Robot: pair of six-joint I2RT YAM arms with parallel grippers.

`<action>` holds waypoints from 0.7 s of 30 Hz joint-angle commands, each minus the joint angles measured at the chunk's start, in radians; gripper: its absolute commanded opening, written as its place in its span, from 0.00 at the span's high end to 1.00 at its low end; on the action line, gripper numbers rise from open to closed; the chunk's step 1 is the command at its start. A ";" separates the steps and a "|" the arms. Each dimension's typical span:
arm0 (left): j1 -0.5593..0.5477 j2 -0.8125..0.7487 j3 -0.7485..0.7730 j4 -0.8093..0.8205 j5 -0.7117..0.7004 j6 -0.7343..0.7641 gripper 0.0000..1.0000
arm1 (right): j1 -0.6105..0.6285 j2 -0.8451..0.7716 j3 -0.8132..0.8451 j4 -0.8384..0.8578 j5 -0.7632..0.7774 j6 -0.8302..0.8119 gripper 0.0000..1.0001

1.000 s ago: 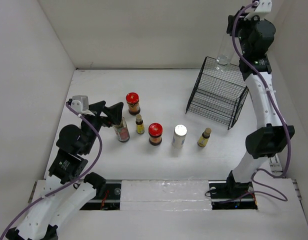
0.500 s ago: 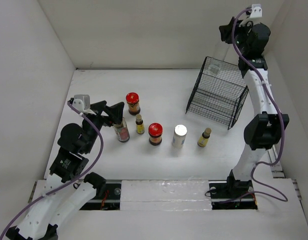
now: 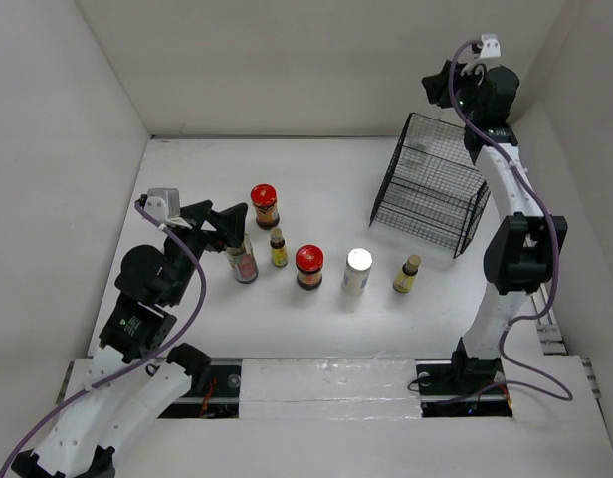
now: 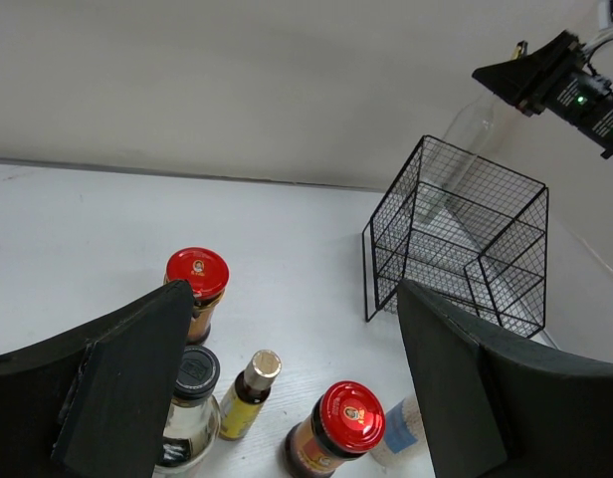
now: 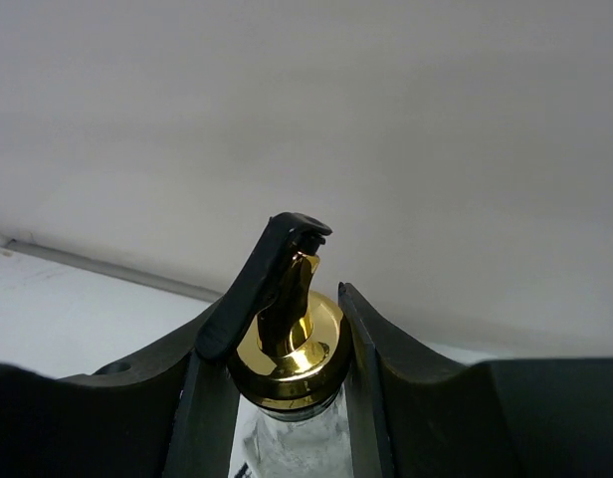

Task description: Organize the condiment bottles

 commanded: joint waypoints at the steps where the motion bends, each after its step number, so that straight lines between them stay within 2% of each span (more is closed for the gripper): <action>1: -0.002 0.002 0.007 0.051 0.001 0.003 0.21 | 0.000 -0.034 -0.023 0.162 -0.022 0.008 0.99; 11: -0.002 -0.027 0.007 0.042 -0.008 0.003 0.21 | 0.000 -0.055 -0.172 0.214 0.001 -0.001 0.99; 15: -0.002 -0.036 0.007 0.042 0.001 0.003 0.21 | 0.000 -0.055 -0.223 0.241 0.010 -0.001 0.92; 18: -0.002 -0.036 0.007 0.042 0.001 0.003 0.21 | 0.000 -0.064 -0.246 0.251 0.010 -0.001 0.76; 19: -0.002 -0.036 0.007 0.042 0.001 0.003 0.21 | 0.000 -0.064 -0.246 0.251 0.010 -0.001 0.65; 21: -0.002 -0.036 0.007 0.042 0.001 0.003 0.21 | 0.000 -0.077 -0.258 0.260 0.001 -0.001 0.53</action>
